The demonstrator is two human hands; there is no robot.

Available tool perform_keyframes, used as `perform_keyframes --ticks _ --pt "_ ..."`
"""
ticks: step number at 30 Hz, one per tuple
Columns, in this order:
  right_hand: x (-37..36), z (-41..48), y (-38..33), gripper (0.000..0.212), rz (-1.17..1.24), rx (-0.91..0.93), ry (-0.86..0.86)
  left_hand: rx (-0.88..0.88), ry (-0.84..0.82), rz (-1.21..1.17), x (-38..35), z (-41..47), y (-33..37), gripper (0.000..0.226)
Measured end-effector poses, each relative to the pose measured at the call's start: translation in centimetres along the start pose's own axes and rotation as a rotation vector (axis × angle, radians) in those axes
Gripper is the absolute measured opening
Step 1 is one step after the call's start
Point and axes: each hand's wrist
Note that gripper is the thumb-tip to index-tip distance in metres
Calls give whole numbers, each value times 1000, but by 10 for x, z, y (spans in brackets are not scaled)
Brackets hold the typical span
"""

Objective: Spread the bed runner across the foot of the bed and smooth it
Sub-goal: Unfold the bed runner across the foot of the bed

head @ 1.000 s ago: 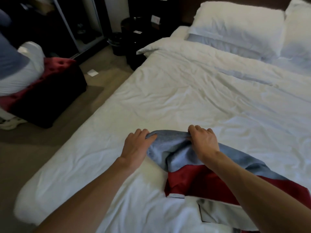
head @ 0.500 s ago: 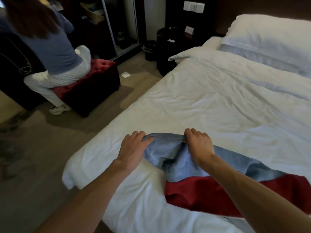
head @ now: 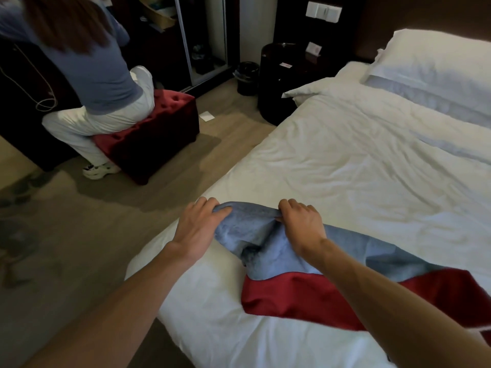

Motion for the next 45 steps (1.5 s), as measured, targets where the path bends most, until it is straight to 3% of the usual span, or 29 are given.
perform_keyframes --ticks 6,17,36,45 --pt "2 39 -33 15 -19 -17 8 -32 6 -34 5 16 -52 63" --pt "-5 129 -45 16 40 -15 36 22 -45 110 -3 87 -117 58" --pt "-49 273 11 17 126 -108 1 -4 -144 152 -57 265 -161 65" --pt "-75 307 56 19 113 -265 22 -153 -111 82 -115 344 -161 62"
Point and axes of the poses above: each hand's wrist, its own z-axis towards the middle knuckle, its own x-axis out of the back of the hand, y = z × x, and after that the axes turned 1 degree about z, right-handed
